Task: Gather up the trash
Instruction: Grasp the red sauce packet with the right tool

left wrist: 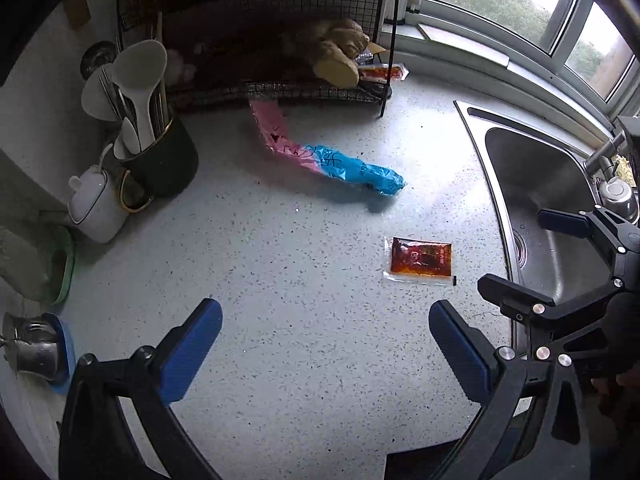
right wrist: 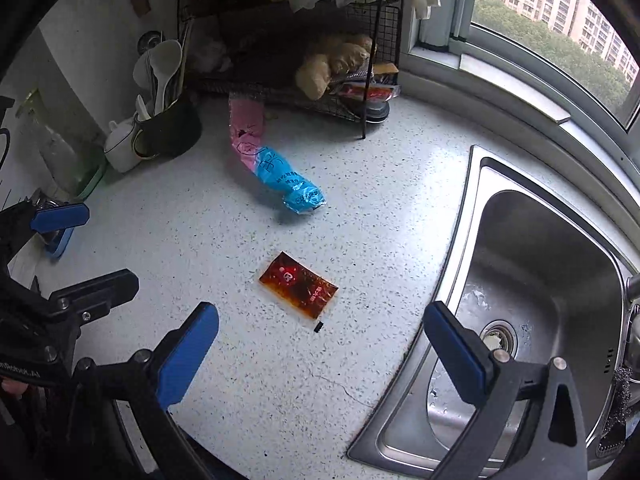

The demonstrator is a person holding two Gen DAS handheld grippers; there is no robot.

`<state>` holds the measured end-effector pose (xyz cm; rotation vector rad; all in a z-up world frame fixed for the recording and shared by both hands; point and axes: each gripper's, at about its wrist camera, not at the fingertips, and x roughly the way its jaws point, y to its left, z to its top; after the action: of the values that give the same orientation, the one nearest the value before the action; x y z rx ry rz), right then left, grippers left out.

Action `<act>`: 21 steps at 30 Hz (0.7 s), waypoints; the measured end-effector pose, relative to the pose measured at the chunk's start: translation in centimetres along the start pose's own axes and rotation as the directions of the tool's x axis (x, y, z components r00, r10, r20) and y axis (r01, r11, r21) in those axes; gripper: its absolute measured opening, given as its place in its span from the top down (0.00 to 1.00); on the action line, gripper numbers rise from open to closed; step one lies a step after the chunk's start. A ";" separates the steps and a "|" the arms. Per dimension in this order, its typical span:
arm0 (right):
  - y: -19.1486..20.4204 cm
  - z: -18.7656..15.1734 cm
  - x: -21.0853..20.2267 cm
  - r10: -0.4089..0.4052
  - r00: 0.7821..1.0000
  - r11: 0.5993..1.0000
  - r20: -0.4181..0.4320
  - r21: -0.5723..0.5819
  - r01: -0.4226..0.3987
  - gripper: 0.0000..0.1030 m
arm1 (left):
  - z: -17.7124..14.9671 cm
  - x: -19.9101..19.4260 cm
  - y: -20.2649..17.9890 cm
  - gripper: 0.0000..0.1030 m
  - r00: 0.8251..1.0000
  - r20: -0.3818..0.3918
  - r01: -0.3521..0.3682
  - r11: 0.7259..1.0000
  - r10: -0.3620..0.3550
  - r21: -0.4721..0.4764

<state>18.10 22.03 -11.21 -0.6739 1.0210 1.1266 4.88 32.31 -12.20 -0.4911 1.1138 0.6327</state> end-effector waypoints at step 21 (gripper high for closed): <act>2.0 1.2 9.0 -0.008 0.989 0.980 -0.149 -0.196 -0.022 0.01 | -1.6 6.8 3.0 0.00 0.990 -0.142 0.005 0.999 -0.012 -0.052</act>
<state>17.40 27.34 -18.83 -0.9245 1.0463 1.2076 3.84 34.95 -19.28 -0.5921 1.2319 0.6274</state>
